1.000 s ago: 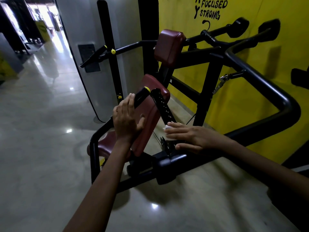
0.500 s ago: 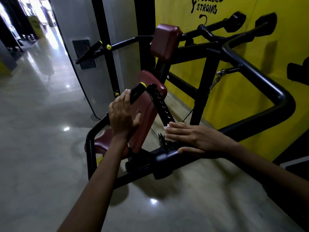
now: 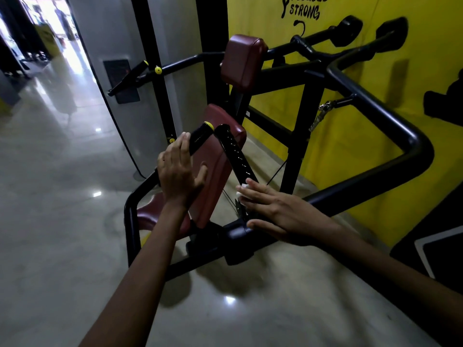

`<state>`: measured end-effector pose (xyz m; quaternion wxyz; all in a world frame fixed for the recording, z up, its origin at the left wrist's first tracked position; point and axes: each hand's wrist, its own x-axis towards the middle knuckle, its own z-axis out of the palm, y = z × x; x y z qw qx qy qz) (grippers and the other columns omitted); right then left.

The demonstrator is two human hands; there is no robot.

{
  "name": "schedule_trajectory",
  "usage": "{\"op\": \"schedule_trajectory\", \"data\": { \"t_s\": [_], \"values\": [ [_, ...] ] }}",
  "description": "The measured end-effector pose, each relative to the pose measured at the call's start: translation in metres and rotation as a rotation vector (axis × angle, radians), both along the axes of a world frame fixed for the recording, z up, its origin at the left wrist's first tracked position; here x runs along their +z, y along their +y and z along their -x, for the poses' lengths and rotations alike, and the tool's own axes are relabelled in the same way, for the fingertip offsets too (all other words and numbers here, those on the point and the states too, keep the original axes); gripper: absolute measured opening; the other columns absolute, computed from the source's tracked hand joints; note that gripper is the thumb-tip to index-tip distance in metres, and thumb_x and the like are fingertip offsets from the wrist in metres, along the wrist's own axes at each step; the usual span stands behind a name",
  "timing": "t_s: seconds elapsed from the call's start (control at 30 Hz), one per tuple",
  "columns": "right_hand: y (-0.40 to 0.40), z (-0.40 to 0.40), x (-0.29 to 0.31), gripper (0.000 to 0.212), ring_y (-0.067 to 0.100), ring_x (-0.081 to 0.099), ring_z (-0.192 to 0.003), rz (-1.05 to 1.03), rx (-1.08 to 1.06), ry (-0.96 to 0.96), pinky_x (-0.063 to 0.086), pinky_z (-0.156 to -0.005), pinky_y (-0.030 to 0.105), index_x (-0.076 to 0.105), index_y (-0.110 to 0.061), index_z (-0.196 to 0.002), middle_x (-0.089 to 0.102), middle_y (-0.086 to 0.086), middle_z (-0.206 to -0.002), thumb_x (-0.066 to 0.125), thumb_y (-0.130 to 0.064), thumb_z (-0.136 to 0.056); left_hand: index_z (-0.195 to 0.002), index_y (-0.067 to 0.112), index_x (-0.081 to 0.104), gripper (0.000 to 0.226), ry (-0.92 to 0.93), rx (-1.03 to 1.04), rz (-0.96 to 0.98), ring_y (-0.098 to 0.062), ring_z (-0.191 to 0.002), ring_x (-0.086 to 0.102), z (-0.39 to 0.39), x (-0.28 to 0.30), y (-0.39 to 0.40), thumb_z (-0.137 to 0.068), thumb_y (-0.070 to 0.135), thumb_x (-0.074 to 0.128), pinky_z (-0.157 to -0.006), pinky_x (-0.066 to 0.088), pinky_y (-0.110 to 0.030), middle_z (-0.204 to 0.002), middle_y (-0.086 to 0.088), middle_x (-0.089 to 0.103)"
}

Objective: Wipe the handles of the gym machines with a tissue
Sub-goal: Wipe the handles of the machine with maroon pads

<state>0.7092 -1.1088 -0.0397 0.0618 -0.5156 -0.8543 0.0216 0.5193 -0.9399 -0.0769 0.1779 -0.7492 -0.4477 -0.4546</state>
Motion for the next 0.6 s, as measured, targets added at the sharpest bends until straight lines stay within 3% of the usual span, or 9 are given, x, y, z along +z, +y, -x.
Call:
{"op": "schedule_trajectory", "data": {
  "t_s": [0.13, 0.23, 0.4, 0.6],
  "values": [
    [-0.007, -0.012, 0.006, 0.079, -0.004, -0.013, -0.14, 0.095, 0.054, 0.003, 0.005, -0.113, 0.018, 0.038, -0.017, -0.142, 0.008, -0.014, -0.155, 0.005, -0.064, -0.088, -0.135, 0.004, 0.041, 0.067, 0.011, -0.006, -0.002, -0.024, -0.117, 0.04, 0.001, 0.0, -0.001, -0.077, 0.035, 0.05, -0.096, 0.035, -0.042, -0.131, -0.016, 0.054],
    [-0.006, -0.028, 0.009, 0.073, -0.004, -0.007, -0.142, 0.13, 0.076, 0.02, 0.011, -0.114, 0.019, 0.032, -0.021, -0.145, 0.009, -0.015, -0.154, 0.007, -0.063, -0.091, -0.135, 0.004, 0.041, 0.067, 0.01, -0.012, 0.005, -0.024, -0.118, 0.04, 0.001, 0.0, -0.001, -0.077, 0.035, 0.05, -0.096, 0.035, -0.043, -0.132, -0.016, 0.053],
    [0.0, -0.003, 0.004, 0.076, -0.003, -0.014, -0.139, 0.064, -0.059, 0.023, 0.001, -0.11, 0.015, 0.007, -0.022, -0.148, -0.006, -0.015, -0.15, 0.006, -0.064, -0.083, -0.135, 0.004, 0.041, 0.067, 0.006, -0.004, -0.005, -0.025, -0.116, 0.04, 0.0, 0.0, -0.001, -0.076, 0.035, 0.051, -0.096, 0.035, -0.042, -0.131, -0.016, 0.054],
    [-0.009, 0.002, 0.0, 0.085, 0.002, -0.009, -0.141, 0.021, -0.125, 0.06, 0.002, -0.112, 0.017, 0.013, -0.017, -0.148, 0.0, -0.007, -0.153, 0.0, -0.069, -0.082, -0.136, 0.004, 0.04, 0.068, 0.003, -0.015, 0.014, -0.025, -0.118, 0.04, 0.001, -0.001, -0.002, -0.077, 0.035, 0.051, -0.097, 0.037, -0.045, -0.132, -0.016, 0.053]
  ]
}}
